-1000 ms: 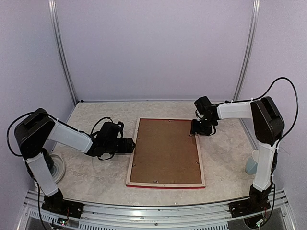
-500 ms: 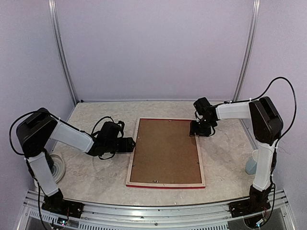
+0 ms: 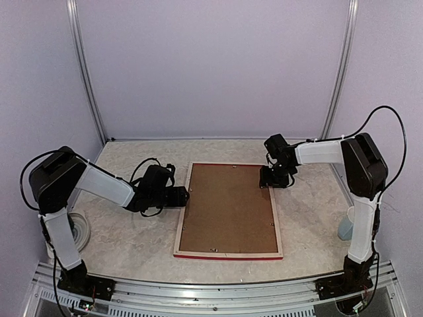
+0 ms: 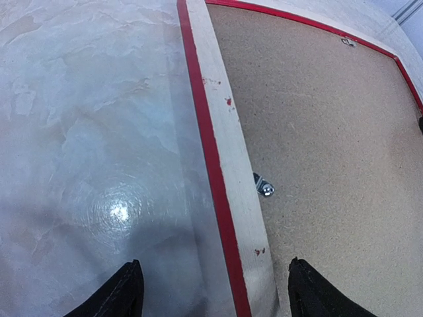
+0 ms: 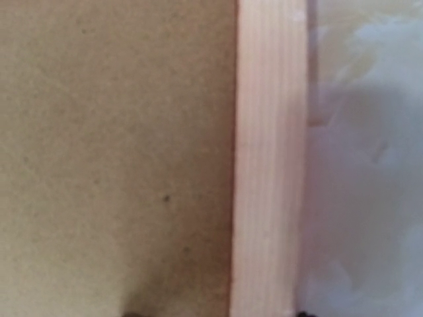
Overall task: Put the photo into the frame
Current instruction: Rotate the photo frame at the center of the board.
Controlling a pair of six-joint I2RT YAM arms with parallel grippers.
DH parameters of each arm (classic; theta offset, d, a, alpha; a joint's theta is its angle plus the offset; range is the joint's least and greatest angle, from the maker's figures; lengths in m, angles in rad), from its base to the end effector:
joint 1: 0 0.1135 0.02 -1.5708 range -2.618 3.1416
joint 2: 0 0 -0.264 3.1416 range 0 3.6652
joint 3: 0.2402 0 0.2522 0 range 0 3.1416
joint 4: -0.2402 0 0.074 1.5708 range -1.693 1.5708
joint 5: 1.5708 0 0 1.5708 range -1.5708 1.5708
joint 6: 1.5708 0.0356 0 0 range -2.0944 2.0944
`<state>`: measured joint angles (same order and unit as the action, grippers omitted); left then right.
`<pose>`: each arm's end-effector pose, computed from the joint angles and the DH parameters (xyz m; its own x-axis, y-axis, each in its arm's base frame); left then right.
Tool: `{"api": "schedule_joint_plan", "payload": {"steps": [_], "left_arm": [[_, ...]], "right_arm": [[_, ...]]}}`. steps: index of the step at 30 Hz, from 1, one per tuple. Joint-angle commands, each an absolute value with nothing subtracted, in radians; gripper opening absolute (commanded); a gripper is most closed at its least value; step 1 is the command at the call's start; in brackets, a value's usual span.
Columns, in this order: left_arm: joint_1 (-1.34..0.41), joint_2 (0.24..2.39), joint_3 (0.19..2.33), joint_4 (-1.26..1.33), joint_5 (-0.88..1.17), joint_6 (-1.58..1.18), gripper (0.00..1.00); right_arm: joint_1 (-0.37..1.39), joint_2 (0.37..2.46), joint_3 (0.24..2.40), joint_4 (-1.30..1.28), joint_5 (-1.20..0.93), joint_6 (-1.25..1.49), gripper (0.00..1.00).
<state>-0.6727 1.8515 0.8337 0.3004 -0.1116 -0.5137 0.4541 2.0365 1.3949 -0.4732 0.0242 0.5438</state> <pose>0.2803 -0.2183 0.1183 -0.7199 -0.0509 -0.6922 0.2295 0.9238 -0.3065 0.3769 0.1830 0.1525 -0.9124 0.1302 -0.3881 0.0504 0.9766 0.2092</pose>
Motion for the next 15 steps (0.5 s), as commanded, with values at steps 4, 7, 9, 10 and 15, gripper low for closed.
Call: {"api": "schedule_joint_plan", "payload": {"steps": [4, 7, 9, 10, 15], "left_arm": [[-0.686, 1.928, 0.861, 0.187, -0.089, -0.509, 0.67], [-0.692, 1.940, 0.871, 0.175, -0.097, -0.508, 0.66], [-0.692, 1.943, 0.874, 0.172, -0.097, -0.509, 0.64], [-0.692, 1.944, 0.874, 0.170, -0.098, -0.509, 0.63], [-0.692, 1.945, 0.877, 0.169, -0.096, -0.509, 0.62]], "right_arm": [[0.476, 2.055, 1.387, -0.514, 0.032, 0.535, 0.53], [0.476, 2.051, 1.382, -0.518, 0.030, 0.531, 0.50], [0.476, 2.045, 1.375, -0.519, 0.034, 0.528, 0.47], [0.476, 2.042, 1.371, -0.517, 0.037, 0.528, 0.47], [0.476, 2.029, 1.364, -0.511, 0.024, 0.521, 0.48]]}}
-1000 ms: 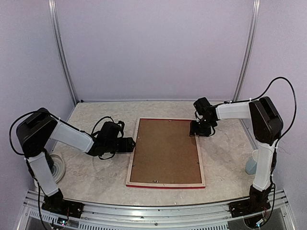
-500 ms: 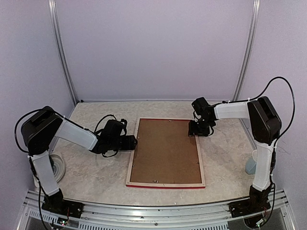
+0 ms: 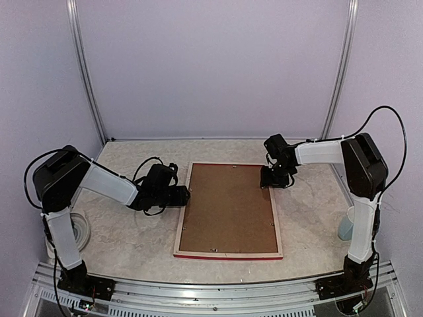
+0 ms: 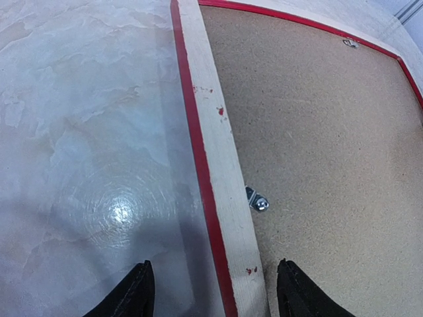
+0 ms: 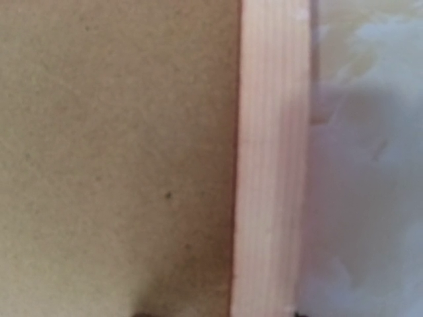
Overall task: Put the photo into the frame
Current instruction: Rotate the photo frame at the center of the board, then press the fastener onto the backboard.
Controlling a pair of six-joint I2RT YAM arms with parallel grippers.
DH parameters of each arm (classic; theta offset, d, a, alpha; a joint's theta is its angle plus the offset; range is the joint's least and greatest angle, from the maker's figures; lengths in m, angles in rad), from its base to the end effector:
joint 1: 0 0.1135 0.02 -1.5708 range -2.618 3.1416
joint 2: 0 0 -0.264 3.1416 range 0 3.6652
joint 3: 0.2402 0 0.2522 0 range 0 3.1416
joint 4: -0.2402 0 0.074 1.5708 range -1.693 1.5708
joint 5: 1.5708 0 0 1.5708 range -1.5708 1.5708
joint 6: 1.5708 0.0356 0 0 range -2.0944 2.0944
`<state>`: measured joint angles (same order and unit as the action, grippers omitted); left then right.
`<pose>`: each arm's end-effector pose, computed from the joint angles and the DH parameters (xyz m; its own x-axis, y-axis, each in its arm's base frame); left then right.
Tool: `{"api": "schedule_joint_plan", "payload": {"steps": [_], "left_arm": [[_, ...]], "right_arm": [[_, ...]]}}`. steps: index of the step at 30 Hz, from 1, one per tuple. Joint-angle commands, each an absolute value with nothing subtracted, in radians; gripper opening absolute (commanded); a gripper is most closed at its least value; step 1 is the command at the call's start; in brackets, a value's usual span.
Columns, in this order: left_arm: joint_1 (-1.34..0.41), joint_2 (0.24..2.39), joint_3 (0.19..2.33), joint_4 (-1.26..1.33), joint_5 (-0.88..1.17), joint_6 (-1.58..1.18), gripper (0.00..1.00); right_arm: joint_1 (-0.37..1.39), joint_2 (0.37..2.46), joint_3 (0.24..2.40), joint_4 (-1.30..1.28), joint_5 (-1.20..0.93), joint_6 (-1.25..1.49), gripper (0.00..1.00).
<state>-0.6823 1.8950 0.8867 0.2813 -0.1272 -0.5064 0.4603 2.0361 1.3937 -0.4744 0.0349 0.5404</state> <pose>0.2878 -0.2280 0.1159 -0.7188 -0.0359 -0.6943 0.2325 0.9288 -0.2887 0.3756 0.1848 0.1522 -0.9118 0.1218 -0.3922 0.0453 0.9790 0.1987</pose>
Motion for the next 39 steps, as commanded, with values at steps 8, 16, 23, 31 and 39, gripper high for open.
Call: {"api": "schedule_joint_plan", "payload": {"steps": [8, 16, 23, 31, 39], "left_arm": [[-0.692, 1.949, 0.878, 0.170, -0.089, -0.511, 0.61], [-0.692, 1.947, 0.877, 0.170, -0.087, -0.509, 0.60], [-0.691, 1.948, 0.878, 0.169, -0.085, -0.511, 0.60], [-0.692, 1.948, 0.879, 0.167, -0.083, -0.511, 0.60], [-0.692, 1.948, 0.880, 0.167, -0.081, -0.511, 0.60]], "right_arm": [[0.476, 2.007, 1.385, -0.523, 0.028, 0.524, 0.49], [0.473, 1.991, 1.361, -0.506, 0.034, 0.514, 0.47], [0.455, 1.966, 1.335, -0.494, 0.038, 0.511, 0.41], [0.446, 1.979, 1.324, -0.479, 0.018, 0.497, 0.41], [0.441, 1.919, 1.326, -0.466, 0.009, 0.504, 0.43]]}}
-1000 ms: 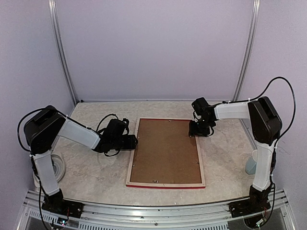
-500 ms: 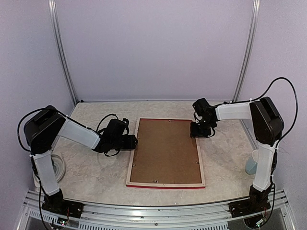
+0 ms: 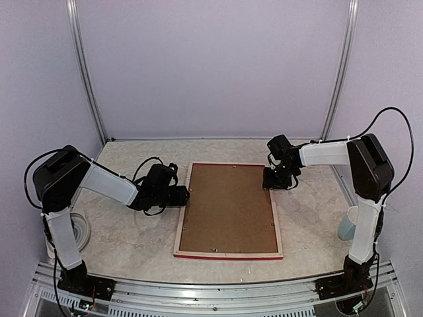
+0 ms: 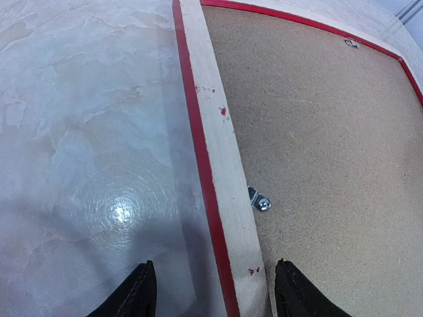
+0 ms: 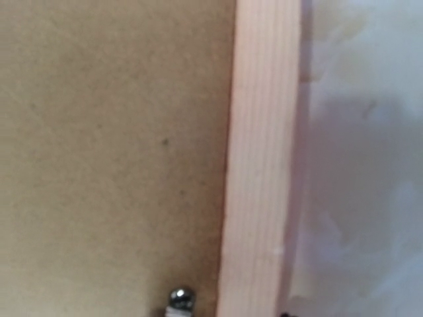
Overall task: Put the photo into the frame
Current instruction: Press the fastener onto the backboard.
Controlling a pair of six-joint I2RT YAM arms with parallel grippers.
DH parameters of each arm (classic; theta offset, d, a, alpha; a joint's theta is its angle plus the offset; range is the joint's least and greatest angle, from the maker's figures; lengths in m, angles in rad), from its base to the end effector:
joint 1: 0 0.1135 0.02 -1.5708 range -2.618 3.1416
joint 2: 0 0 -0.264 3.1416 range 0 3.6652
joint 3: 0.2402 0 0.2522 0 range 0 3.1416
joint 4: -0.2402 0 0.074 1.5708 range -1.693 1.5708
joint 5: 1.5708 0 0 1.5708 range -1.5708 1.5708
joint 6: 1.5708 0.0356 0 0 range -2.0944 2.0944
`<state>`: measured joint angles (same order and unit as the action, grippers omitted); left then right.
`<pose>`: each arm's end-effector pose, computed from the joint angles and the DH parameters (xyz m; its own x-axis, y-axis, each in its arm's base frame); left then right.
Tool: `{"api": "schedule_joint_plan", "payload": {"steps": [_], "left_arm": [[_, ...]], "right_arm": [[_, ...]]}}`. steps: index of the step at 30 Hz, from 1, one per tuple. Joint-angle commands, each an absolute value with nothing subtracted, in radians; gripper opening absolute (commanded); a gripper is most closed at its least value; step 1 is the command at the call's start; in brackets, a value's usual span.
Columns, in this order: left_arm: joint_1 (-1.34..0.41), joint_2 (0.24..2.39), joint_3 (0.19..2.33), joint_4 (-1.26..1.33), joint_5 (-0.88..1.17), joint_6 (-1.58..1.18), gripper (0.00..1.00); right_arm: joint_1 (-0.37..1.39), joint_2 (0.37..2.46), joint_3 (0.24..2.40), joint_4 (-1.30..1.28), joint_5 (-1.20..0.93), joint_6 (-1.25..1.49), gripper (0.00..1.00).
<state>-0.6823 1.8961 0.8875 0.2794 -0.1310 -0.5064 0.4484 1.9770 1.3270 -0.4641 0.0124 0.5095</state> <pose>0.2879 -0.2280 0.1156 -0.7188 -0.0356 -0.6943 0.2298 0.9304 -0.2856 0.3642 0.1747 0.1572 -0.9151 0.1010 -0.3904 0.0204 0.9785 0.2054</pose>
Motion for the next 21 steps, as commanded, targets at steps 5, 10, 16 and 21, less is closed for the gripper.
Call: {"api": "schedule_joint_plan", "payload": {"steps": [5, 10, 16, 21], "left_arm": [[-0.692, 1.948, 0.881, 0.167, -0.079, -0.511, 0.60], [-0.692, 1.948, 0.881, 0.167, -0.079, -0.511, 0.61], [-0.693, 1.950, 0.881, 0.169, -0.076, -0.511, 0.60], [-0.693, 1.953, 0.883, 0.169, -0.074, -0.511, 0.60]], "right_arm": [[0.436, 1.935, 1.342, -0.474, 0.014, 0.496, 0.43], [0.435, 1.973, 1.351, -0.486, 0.027, 0.494, 0.42], [0.435, 2.003, 1.343, -0.474, 0.030, 0.489, 0.41], [0.435, 2.020, 1.342, -0.477, 0.040, 0.486, 0.37]]}}
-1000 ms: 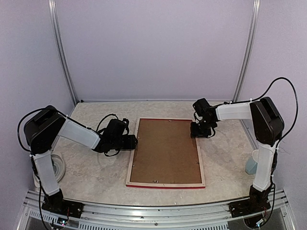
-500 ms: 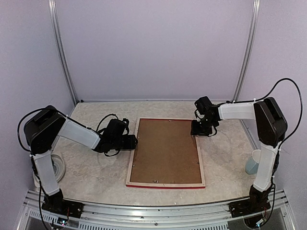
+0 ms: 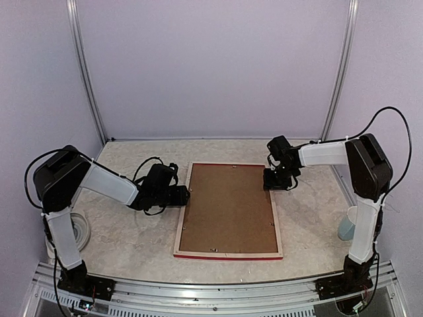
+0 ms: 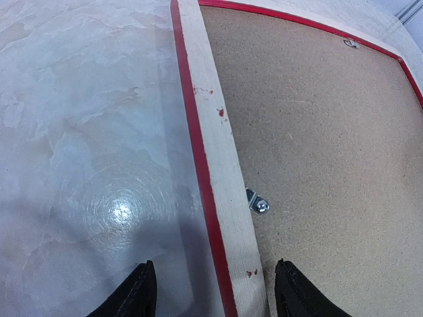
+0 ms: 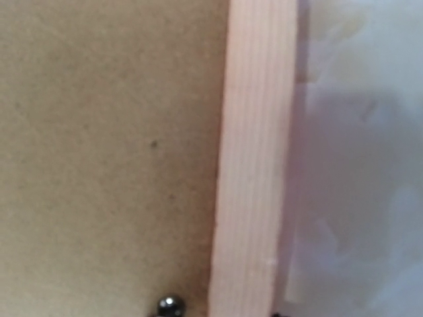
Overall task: Put the photo into the frame
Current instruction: Press the fastener onto the backboard.
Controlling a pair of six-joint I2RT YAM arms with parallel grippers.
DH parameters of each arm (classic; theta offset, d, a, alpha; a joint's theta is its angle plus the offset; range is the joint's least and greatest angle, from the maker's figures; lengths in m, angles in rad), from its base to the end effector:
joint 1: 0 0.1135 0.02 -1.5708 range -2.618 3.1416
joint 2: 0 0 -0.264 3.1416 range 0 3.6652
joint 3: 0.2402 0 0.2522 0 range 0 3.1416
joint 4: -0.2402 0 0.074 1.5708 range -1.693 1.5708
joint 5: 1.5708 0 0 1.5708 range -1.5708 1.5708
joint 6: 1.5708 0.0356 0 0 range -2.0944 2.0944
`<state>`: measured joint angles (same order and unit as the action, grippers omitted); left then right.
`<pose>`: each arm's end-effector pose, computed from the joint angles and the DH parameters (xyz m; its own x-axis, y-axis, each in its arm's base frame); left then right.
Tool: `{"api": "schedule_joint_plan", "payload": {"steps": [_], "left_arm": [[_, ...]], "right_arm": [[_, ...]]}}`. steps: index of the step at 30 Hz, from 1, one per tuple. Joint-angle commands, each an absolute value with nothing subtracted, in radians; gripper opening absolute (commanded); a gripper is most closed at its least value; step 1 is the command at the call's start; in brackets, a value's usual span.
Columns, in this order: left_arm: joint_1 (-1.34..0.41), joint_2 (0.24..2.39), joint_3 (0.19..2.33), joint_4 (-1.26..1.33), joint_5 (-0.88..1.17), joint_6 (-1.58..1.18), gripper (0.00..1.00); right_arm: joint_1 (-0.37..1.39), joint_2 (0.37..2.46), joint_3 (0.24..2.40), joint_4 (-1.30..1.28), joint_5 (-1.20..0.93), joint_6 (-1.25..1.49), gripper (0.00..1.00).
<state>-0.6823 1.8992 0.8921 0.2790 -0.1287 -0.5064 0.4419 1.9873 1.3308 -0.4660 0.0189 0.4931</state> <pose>0.2888 -0.2287 0.1157 -0.7189 -0.0357 -0.6942 0.2314 0.9295 -0.2874 0.3664 0.1726 0.1542 -0.9165 0.0900 -0.3899 0.0155 0.9816 0.1902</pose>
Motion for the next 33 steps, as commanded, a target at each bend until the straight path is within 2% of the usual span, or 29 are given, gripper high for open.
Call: {"api": "schedule_joint_plan", "payload": {"steps": [1, 11, 19, 21, 27, 33], "left_arm": [[-0.693, 1.954, 0.882, 0.169, -0.074, -0.511, 0.60], [-0.693, 1.959, 0.886, 0.167, -0.073, -0.511, 0.60], [-0.695, 1.959, 0.885, 0.167, -0.072, -0.511, 0.60], [-0.696, 1.960, 0.886, 0.167, -0.072, -0.510, 0.60], [-0.705, 1.980, 0.916, 0.121, -0.101, -0.497, 0.59], [-0.709, 1.994, 0.933, 0.092, -0.126, -0.489, 0.42]], "right_arm": [[0.435, 2.019, 1.337, -0.474, 0.042, 0.486, 0.35], [0.434, 2.018, 1.315, -0.468, 0.060, 0.472, 0.18], [0.434, 2.026, 1.310, -0.453, 0.054, 0.483, 0.10], [0.436, 2.025, 1.310, -0.449, 0.035, 0.487, 0.12], [0.437, 2.041, 1.368, -0.508, 0.059, 0.428, 0.25], [0.437, 2.062, 1.448, -0.584, 0.080, 0.331, 0.35]]}}
